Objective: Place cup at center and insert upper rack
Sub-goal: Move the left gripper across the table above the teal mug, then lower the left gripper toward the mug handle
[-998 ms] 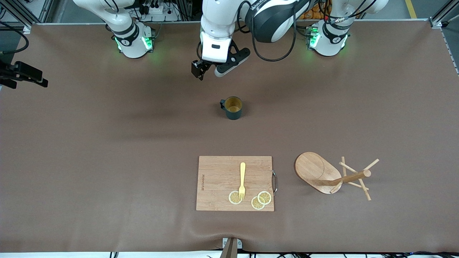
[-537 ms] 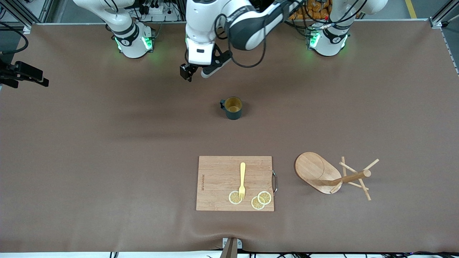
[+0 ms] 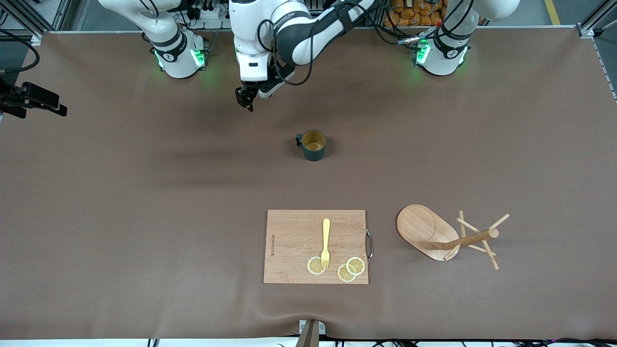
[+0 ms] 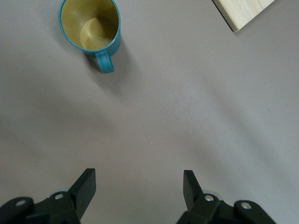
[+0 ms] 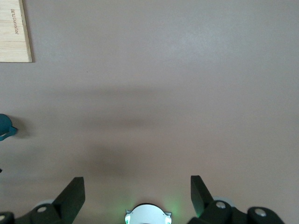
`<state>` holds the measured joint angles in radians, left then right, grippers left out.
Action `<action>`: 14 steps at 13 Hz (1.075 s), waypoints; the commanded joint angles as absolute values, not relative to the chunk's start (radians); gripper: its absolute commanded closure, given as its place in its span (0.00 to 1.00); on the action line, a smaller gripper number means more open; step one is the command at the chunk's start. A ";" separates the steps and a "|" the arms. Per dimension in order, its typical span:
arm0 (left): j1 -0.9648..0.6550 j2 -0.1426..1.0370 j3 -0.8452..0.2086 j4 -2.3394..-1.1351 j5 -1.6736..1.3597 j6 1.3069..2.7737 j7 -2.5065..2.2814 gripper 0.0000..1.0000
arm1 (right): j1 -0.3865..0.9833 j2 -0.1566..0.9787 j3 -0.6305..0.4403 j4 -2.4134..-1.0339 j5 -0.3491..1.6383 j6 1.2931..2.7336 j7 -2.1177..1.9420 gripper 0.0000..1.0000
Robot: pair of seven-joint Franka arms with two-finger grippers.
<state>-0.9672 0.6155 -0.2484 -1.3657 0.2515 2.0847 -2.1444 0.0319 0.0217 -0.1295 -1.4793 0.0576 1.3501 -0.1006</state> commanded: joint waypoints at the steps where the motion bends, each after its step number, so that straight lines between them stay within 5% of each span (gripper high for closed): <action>1: -1.043 0.696 -0.175 -1.286 0.288 2.092 -2.197 0.16 | 0.018 0.005 -0.117 -1.496 0.072 1.347 -0.098 0.00; 14: -1.331 0.834 0.086 -1.281 0.422 2.114 -2.385 0.20 | 0.020 0.011 -0.115 -1.496 0.072 1.345 -0.098 0.00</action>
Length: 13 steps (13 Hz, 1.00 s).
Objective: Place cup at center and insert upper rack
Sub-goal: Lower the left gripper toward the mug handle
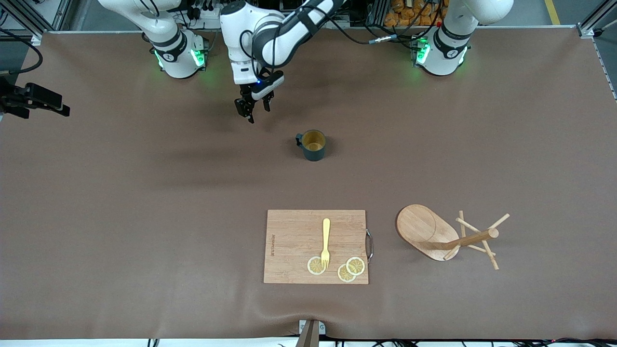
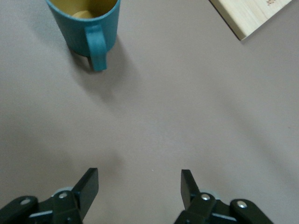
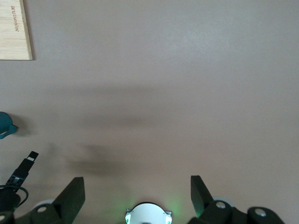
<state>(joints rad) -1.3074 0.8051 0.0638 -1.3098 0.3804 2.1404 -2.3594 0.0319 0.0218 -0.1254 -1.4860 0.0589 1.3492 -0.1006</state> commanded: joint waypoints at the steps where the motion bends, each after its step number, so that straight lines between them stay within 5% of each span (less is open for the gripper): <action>1: -1.333 0.841 0.086 -1.281 0.432 2.067 -2.384 0.20 | 0.021 0.011 -0.115 -1.496 0.072 1.345 -0.098 0.00; 13: -1.336 0.894 0.129 -1.278 0.442 1.845 -2.378 0.20 | 0.025 0.014 -0.115 -1.497 0.072 1.344 -0.098 0.00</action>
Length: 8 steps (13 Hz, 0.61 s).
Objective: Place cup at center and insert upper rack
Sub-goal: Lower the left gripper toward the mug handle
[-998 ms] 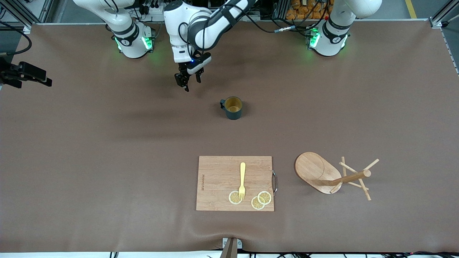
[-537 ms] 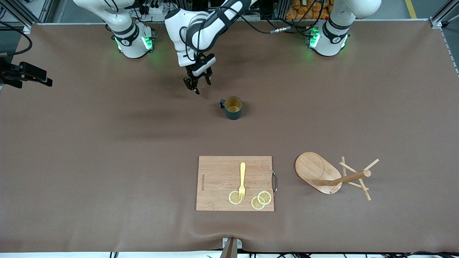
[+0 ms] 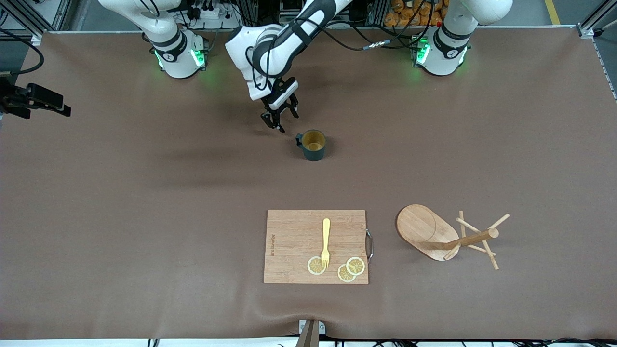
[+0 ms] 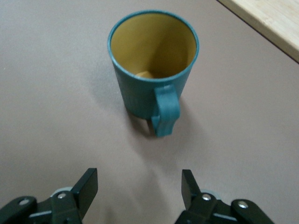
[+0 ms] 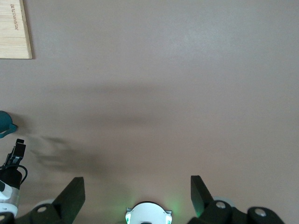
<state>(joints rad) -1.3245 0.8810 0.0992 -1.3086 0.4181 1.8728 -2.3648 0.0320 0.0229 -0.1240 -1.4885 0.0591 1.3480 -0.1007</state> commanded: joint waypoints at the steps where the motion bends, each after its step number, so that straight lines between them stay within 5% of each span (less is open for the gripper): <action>1: -1.336 0.900 0.141 -1.278 0.442 1.845 -2.378 0.20 | 0.025 0.015 -0.115 -1.497 0.072 1.344 -0.098 0.00; 8: -1.332 0.963 0.181 -1.220 0.456 1.858 -2.356 0.24 | 0.025 0.015 -0.112 -1.499 0.072 1.344 -0.098 0.00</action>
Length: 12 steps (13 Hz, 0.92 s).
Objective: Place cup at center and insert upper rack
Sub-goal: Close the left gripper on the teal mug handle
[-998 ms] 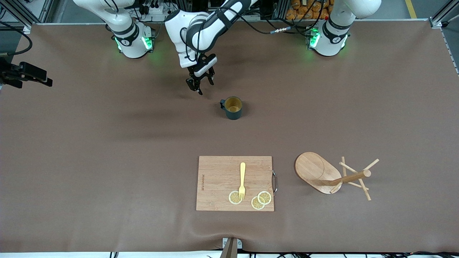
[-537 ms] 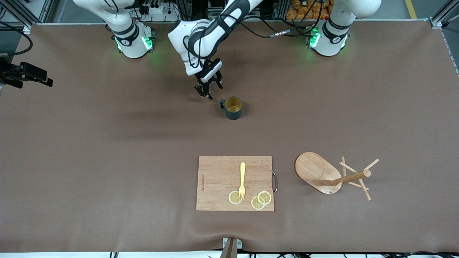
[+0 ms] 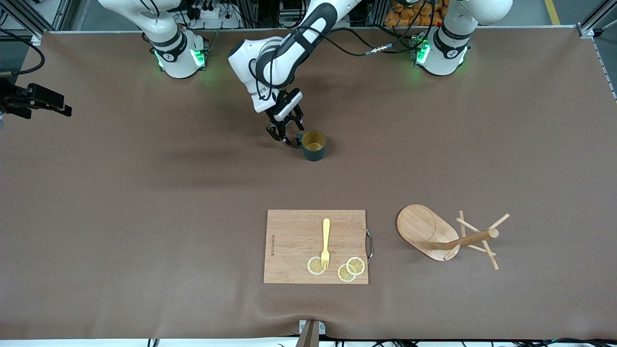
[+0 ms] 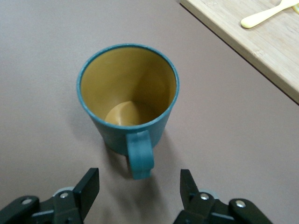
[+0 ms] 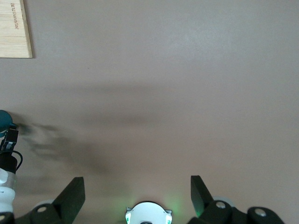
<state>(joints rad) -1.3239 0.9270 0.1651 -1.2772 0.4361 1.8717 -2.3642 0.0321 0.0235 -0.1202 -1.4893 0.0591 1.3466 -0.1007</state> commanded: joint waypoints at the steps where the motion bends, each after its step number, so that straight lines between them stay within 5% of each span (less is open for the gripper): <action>1: -1.331 0.966 0.186 -1.218 0.454 1.858 -2.356 0.28 | 0.025 0.015 -0.112 -1.499 0.072 1.344 -0.098 0.00; 12: -1.281 0.971 0.176 -1.216 0.381 1.875 -2.353 0.41 | 0.026 0.014 -0.109 -1.497 0.072 1.342 -0.095 0.00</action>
<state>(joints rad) -1.2870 0.9480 0.1748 -1.2543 0.4083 1.8790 -2.3632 0.0322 0.0237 -0.1147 -1.4898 0.0591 1.3463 -0.1007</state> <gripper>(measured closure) 0.401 0.000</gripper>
